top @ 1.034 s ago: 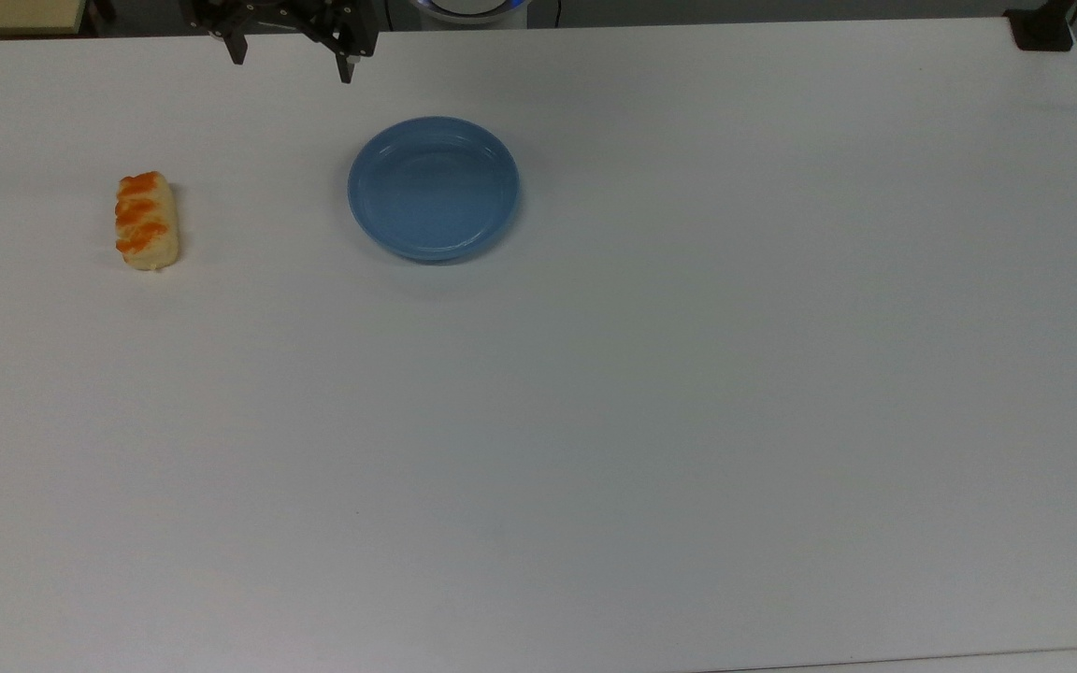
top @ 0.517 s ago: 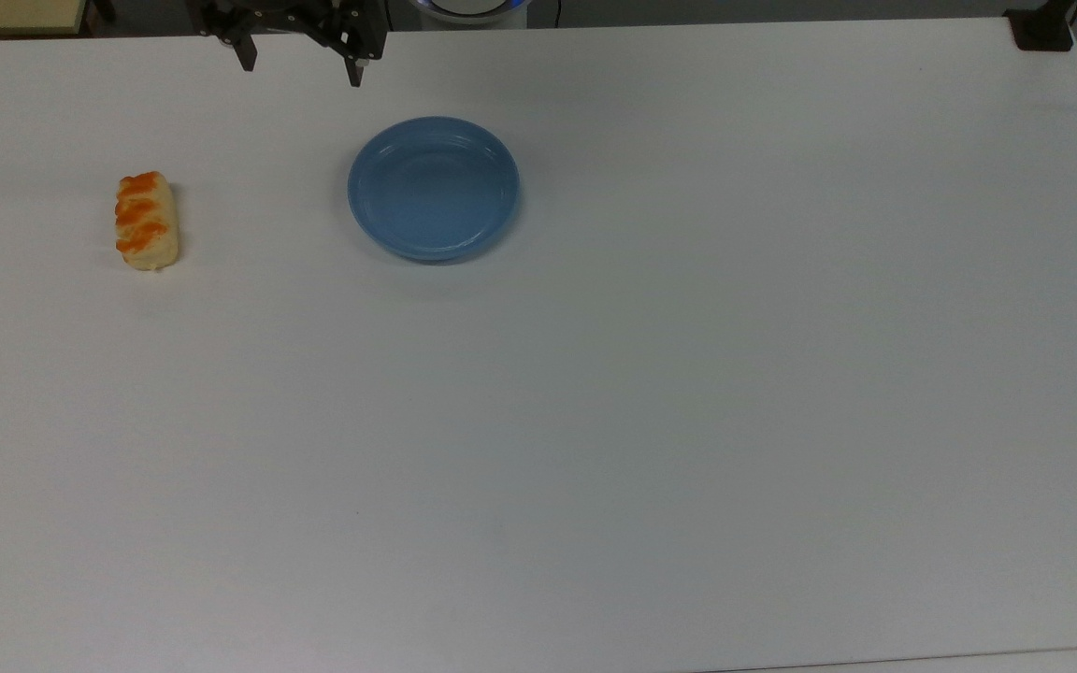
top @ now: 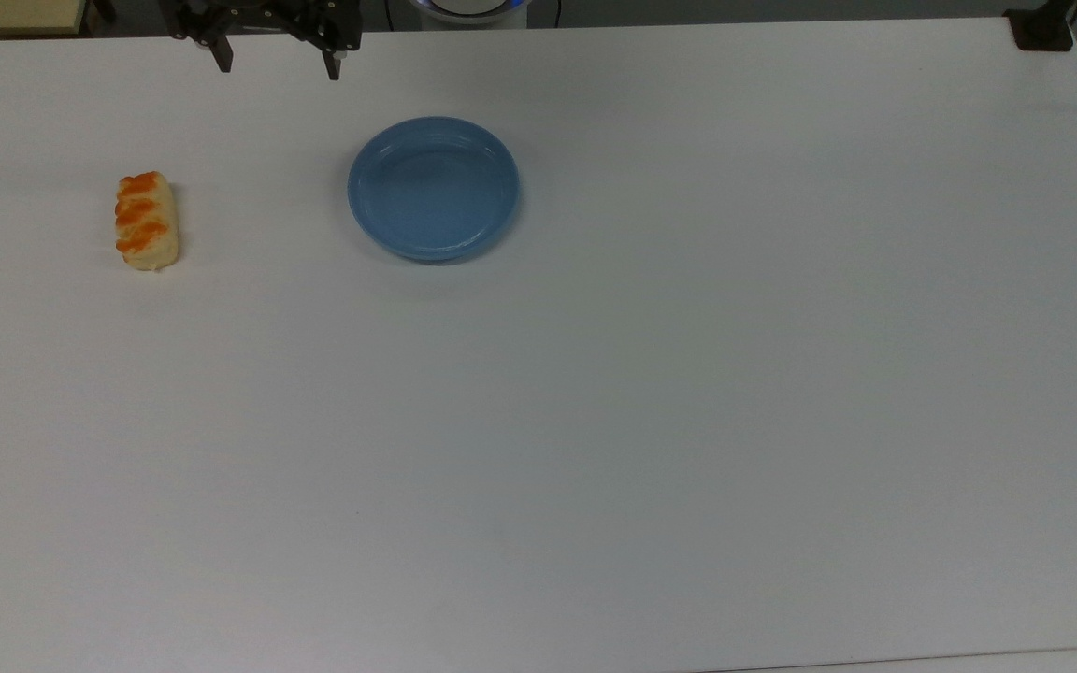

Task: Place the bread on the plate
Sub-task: 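Move the open gripper over the orange-topped bread roll and lower it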

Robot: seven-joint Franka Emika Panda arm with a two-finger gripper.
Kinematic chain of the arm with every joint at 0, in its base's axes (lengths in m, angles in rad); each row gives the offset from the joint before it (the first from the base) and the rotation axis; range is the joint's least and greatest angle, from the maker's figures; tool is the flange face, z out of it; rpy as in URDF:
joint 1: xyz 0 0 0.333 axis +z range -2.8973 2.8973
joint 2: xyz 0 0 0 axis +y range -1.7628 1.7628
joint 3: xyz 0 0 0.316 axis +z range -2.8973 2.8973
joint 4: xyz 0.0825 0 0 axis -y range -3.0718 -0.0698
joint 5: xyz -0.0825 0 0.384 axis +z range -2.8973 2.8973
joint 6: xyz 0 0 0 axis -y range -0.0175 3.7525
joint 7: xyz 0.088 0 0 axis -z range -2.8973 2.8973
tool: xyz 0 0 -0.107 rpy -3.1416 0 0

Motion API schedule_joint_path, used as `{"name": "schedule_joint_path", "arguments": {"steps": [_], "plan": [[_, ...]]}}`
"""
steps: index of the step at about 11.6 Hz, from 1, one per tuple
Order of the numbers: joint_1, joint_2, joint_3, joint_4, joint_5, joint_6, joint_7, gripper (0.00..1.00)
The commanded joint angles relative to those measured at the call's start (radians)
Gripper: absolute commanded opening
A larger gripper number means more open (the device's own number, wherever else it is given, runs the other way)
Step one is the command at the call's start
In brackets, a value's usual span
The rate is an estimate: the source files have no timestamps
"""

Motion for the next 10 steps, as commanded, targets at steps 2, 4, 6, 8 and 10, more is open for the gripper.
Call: {"name": "schedule_joint_path", "arguments": {"steps": [2, 4, 6, 8, 10], "plan": [[-0.083, 0.069, -0.004, 0.013, -0.004, 0.143, -0.052, 1.00], [-0.141, 0.133, -0.004, -0.005, -0.055, 0.202, -0.154, 1.00], [-0.174, 0.202, -0.006, -0.032, -0.096, 0.281, -0.179, 1.00], [-0.209, 0.258, -0.006, -0.033, -0.145, 0.343, -0.179, 1.00], [-0.241, 0.305, -0.006, -0.033, -0.193, 0.387, -0.179, 1.00]]}}
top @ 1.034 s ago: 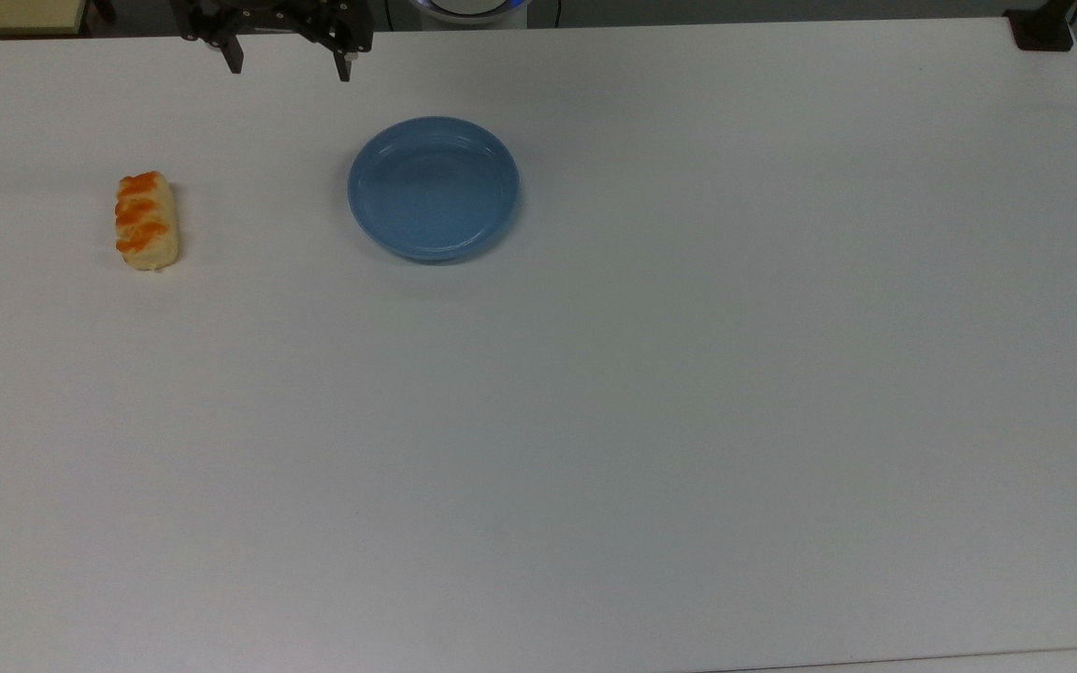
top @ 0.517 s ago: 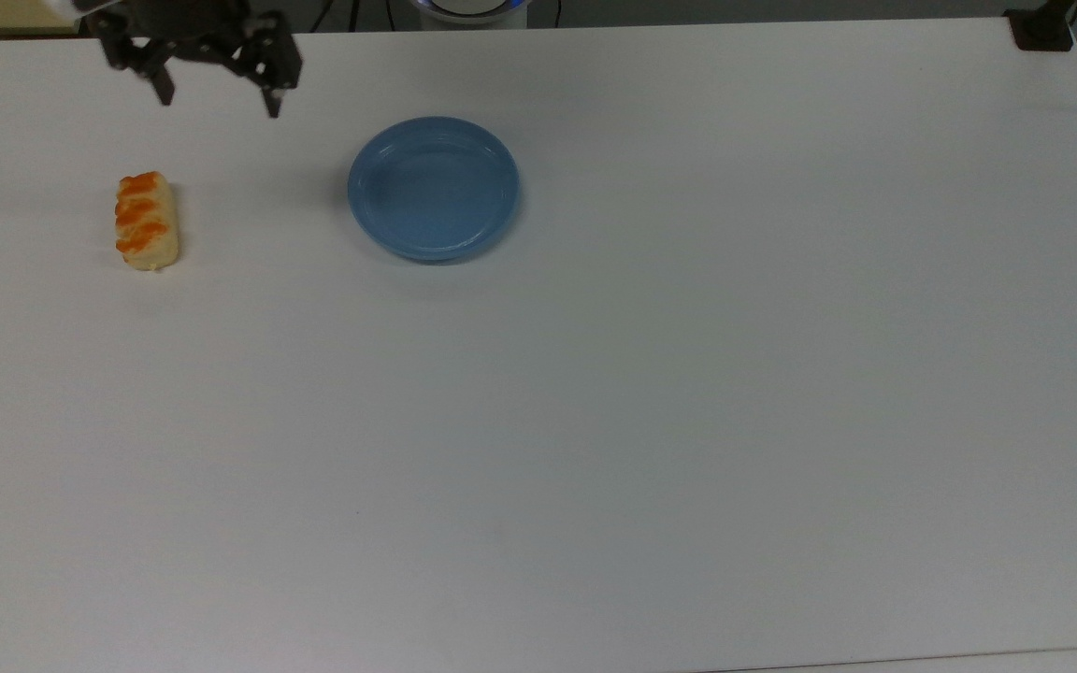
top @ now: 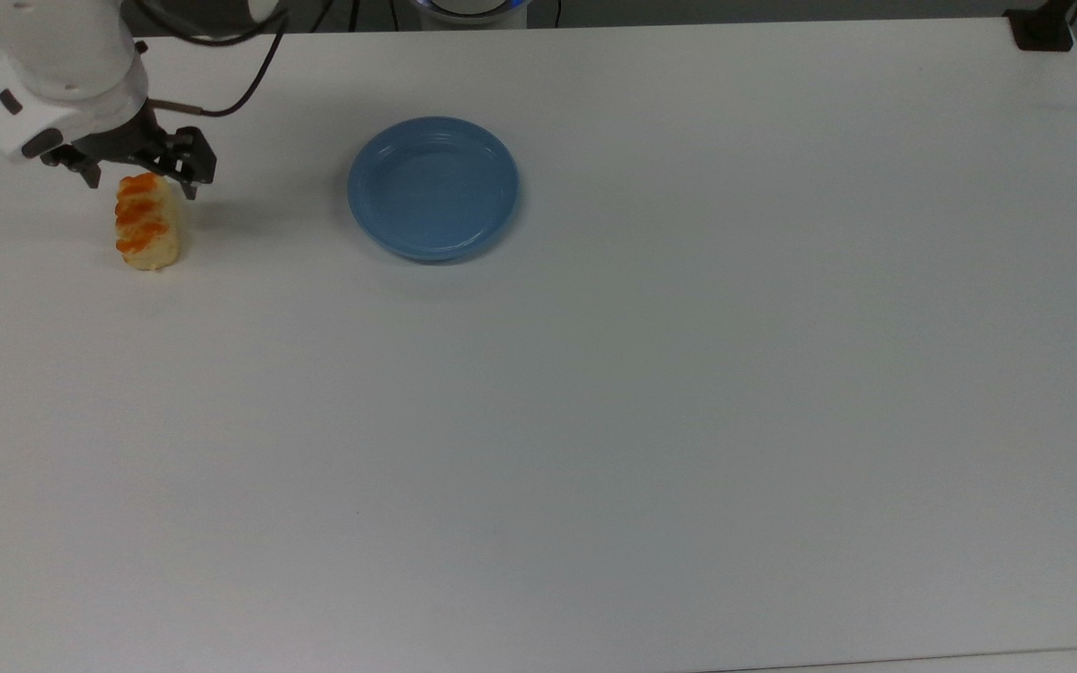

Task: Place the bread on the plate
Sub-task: 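Move the open gripper over the orange-topped bread roll and lower it, then close the gripper on the bread roll and lift it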

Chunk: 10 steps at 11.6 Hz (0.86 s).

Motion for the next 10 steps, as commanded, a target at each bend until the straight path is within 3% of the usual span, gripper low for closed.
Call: {"name": "schedule_joint_path", "arguments": {"steps": [1, 4, 7, 8, 10], "plan": [[-0.044, 0.054, -0.001, -0.009, -0.066, 0.078, -0.021, 1.00], [-0.062, 0.123, -0.001, -0.012, -0.126, 0.129, -0.010, 1.00], [-0.047, 0.147, 0.002, -0.073, -0.178, 0.175, 0.046, 1.00], [-0.047, 0.147, 0.002, -0.078, -0.190, 0.185, 0.068, 0.84], [-0.047, 0.145, 0.003, -0.076, -0.189, 0.184, 0.070, 0.41]]}}
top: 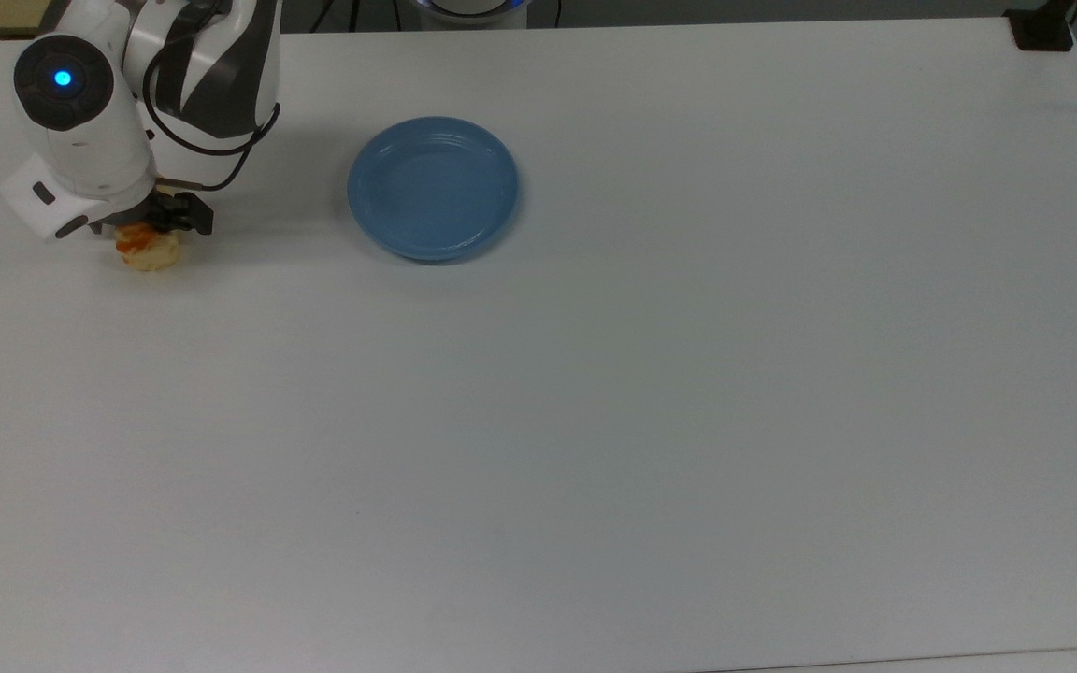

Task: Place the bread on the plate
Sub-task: 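Close the gripper on the bread roll and lift it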

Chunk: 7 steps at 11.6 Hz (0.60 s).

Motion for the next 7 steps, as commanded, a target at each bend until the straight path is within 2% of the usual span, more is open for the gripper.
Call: {"name": "schedule_joint_path", "arguments": {"steps": [1, 2, 3, 4, 6, 7], "plan": [[0.006, -0.019, -0.003, -0.030, -0.020, 0.028, 0.031, 0.29], [0.006, -0.024, -0.003, -0.026, -0.013, 0.023, 0.031, 0.22], [0.006, -0.036, 0.002, -0.023, -0.010, 0.017, 0.034, 0.19], [0.015, -0.065, 0.005, -0.020, 0.019, -0.007, 0.035, 0.20], [0.092, -0.122, 0.005, -0.016, 0.105, -0.084, 0.037, 0.21], [0.147, -0.140, 0.005, -0.016, 0.134, -0.115, 0.052, 0.27]]}}
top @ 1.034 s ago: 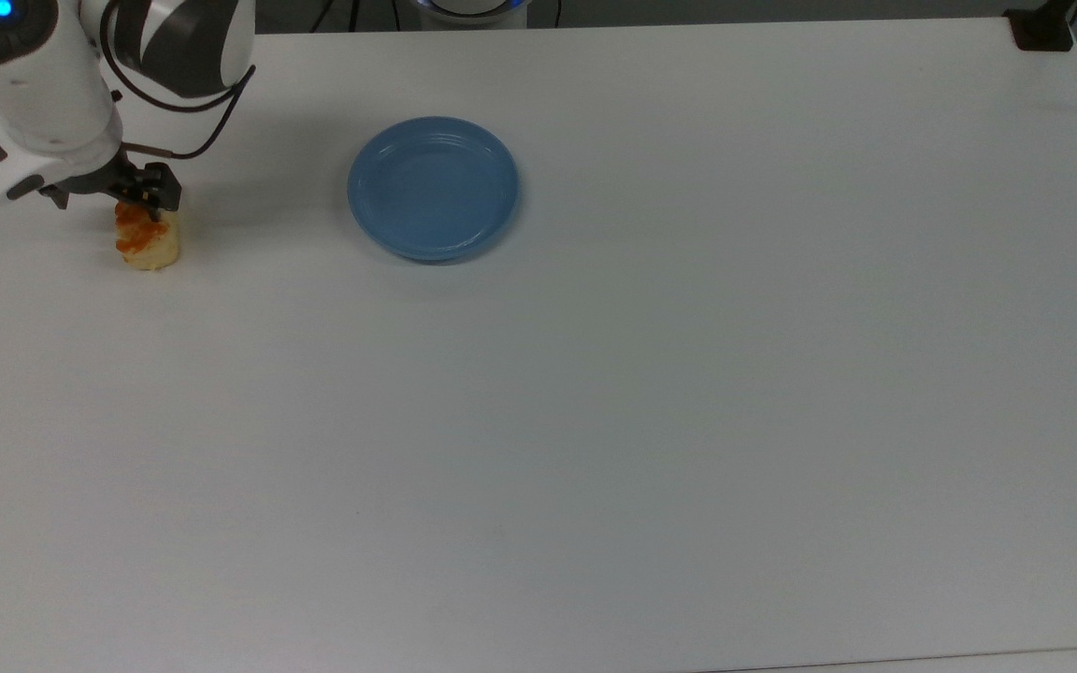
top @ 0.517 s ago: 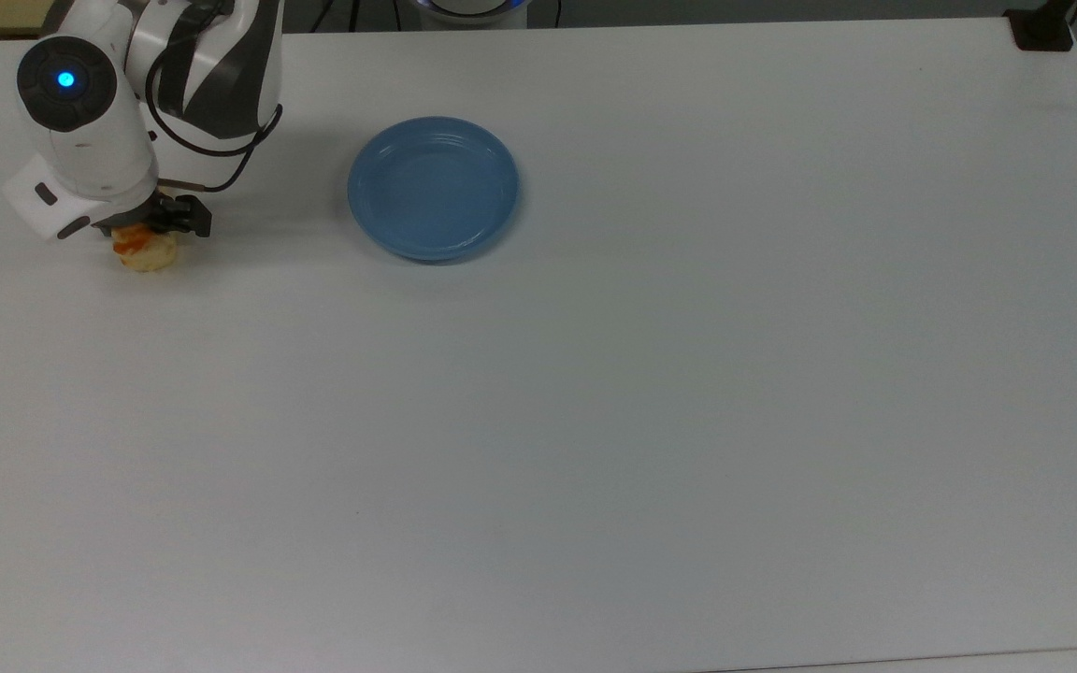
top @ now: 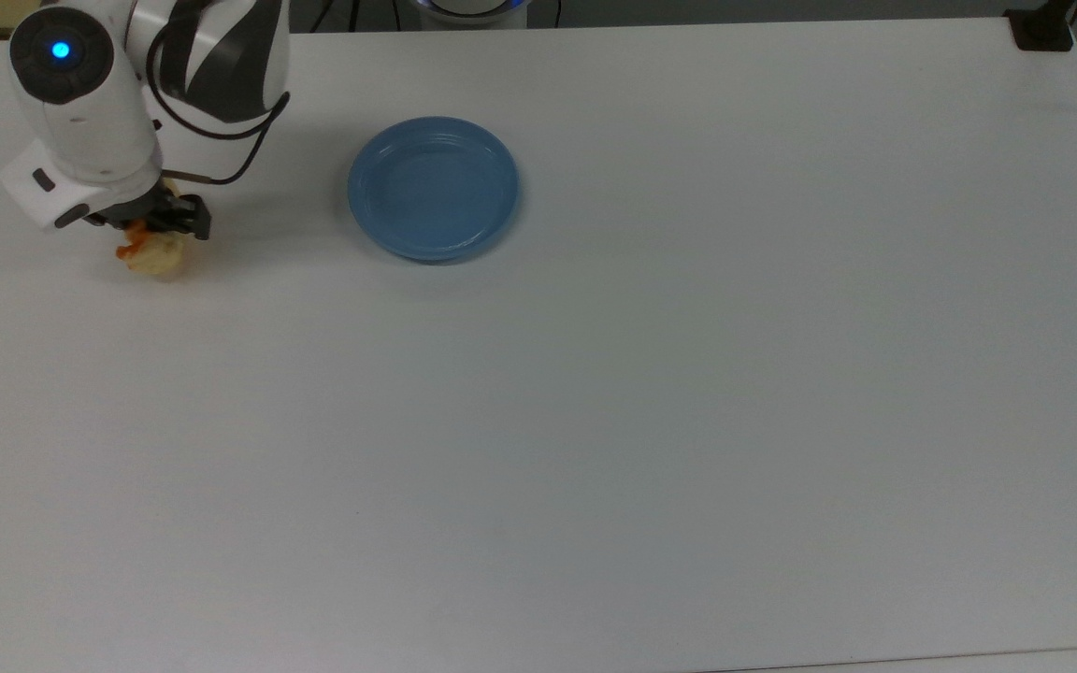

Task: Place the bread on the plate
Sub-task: 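Carry the held bread roll over the blue plate and lower it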

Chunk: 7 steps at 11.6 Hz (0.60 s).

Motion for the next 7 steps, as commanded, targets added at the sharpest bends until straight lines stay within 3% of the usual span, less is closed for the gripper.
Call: {"name": "schedule_joint_path", "arguments": {"steps": [1, 5, 7], "plan": [[0.164, -0.099, -0.003, -0.027, 0.069, -0.139, 0.066, 0.30], [0.394, -0.154, -0.003, -0.035, 0.095, -0.361, 0.092, 0.32], [0.456, -0.154, -0.005, -0.053, 0.095, -0.395, 0.115, 0.35]]}}
